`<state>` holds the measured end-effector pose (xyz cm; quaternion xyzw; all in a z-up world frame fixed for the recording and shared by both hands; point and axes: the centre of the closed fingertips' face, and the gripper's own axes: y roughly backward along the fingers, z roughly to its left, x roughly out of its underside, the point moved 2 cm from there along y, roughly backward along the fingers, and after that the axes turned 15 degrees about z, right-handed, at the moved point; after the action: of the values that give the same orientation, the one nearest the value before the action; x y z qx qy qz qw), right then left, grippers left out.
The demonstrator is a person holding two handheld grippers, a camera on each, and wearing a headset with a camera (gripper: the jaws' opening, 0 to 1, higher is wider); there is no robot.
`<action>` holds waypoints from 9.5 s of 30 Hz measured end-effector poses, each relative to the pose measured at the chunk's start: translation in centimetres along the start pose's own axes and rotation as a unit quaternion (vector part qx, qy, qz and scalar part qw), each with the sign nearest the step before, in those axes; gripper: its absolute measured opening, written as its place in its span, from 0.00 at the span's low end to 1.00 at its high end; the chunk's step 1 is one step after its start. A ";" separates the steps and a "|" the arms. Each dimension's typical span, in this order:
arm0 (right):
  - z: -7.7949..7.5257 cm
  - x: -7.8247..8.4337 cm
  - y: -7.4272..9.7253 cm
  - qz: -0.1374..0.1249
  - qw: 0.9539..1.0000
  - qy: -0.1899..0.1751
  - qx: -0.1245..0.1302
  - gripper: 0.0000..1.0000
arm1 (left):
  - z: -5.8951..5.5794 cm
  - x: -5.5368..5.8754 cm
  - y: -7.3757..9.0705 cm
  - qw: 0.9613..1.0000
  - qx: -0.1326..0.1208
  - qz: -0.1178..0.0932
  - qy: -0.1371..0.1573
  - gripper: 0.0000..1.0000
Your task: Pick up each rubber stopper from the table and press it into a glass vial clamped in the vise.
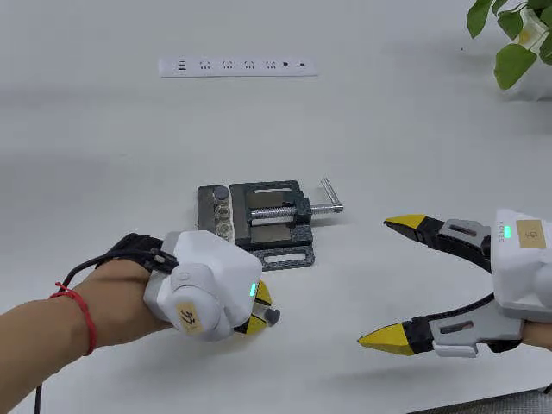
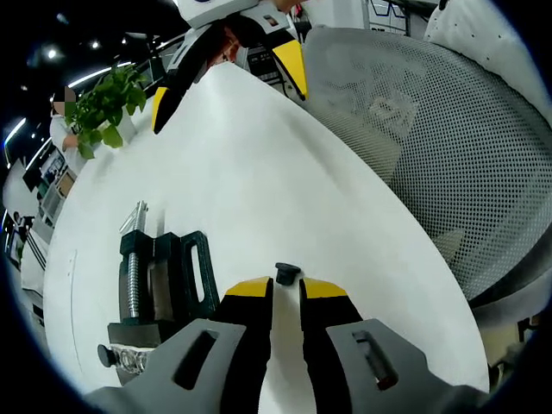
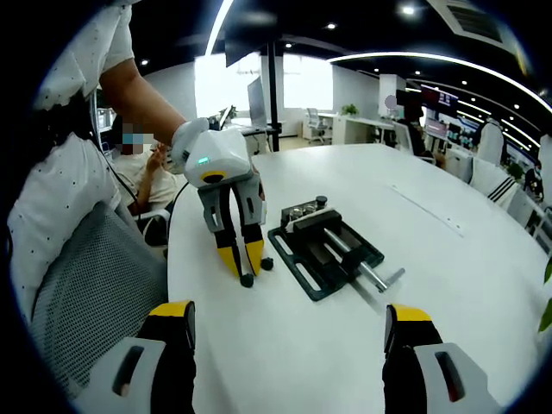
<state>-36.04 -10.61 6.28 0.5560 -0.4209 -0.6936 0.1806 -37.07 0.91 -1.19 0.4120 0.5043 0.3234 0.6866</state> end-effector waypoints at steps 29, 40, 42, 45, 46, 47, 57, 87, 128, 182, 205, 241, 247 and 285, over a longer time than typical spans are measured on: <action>0.1 -0.1 -0.1 0.000 1.000 -0.005 -0.001 0.87 | -0.1 -0.4 -0.5 1.000 0.000 0.007 -0.018 0.08; 0.1 -0.2 -0.2 -0.002 1.000 -0.006 -0.001 0.86 | 0.0 -0.5 -0.6 0.999 0.000 0.012 -0.033 0.07; 0.1 -0.2 -0.2 -0.002 1.000 -0.006 -0.001 0.86 | 0.0 -0.5 -0.6 0.999 0.000 0.013 -0.033 0.07; 0.1 -0.2 -0.2 -0.001 1.000 -0.006 -0.001 0.86 | 0.0 -0.4 -0.5 0.999 -0.002 0.018 -0.036 0.05; 0.1 -0.2 -0.2 -0.001 1.000 -0.006 -0.002 0.86 | 0.1 -0.3 -0.5 0.999 -0.001 0.019 -0.037 0.05; 0.1 -0.2 -0.2 -0.002 1.000 -0.006 -0.001 0.86 | 0.0 -0.3 -0.4 0.999 0.001 0.020 -0.034 0.05; 0.1 -0.2 0.0 0.000 1.000 -0.006 -0.001 0.85 | -0.1 -0.2 -0.4 0.999 -0.001 0.020 -0.029 0.05; 1.3 -7.9 1.3 -0.048 0.998 0.017 -0.042 0.72 | 1.4 -2.8 8.4 0.943 -0.046 -0.149 0.295 0.04; 5.7 -14.2 0.0 0.064 0.967 0.179 -0.172 0.11 | 2.0 -3.8 15.5 0.914 -0.098 -0.212 0.331 0.04; 5.8 -14.7 -0.9 0.095 0.961 0.198 -0.171 0.06 | 1.7 -2.2 15.4 0.910 -0.121 -0.219 0.330 0.10; 0.6 -17.4 -4.0 0.122 0.977 0.142 -0.105 0.06 | 1.3 3.6 15.8 0.879 -0.188 -0.223 0.378 0.53; -3.6 -15.3 -12.8 0.265 0.950 0.149 -0.073 0.06 | 1.1 6.6 14.5 0.865 -0.202 -0.246 0.388 0.83; -3.7 -14.8 -13.0 0.274 0.947 0.153 -0.074 0.06 | 0.9 6.6 14.4 0.864 -0.201 -0.250 0.389 0.83; -3.3 -14.5 -13.8 0.312 0.923 0.218 -0.048 0.04 | 1.1 6.1 14.2 0.860 -0.195 -0.261 0.392 0.80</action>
<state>-25.41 6.58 4.29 0.5247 -0.4898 -0.4829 0.5017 -34.72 12.31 9.05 -0.0386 0.7476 0.3587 0.5576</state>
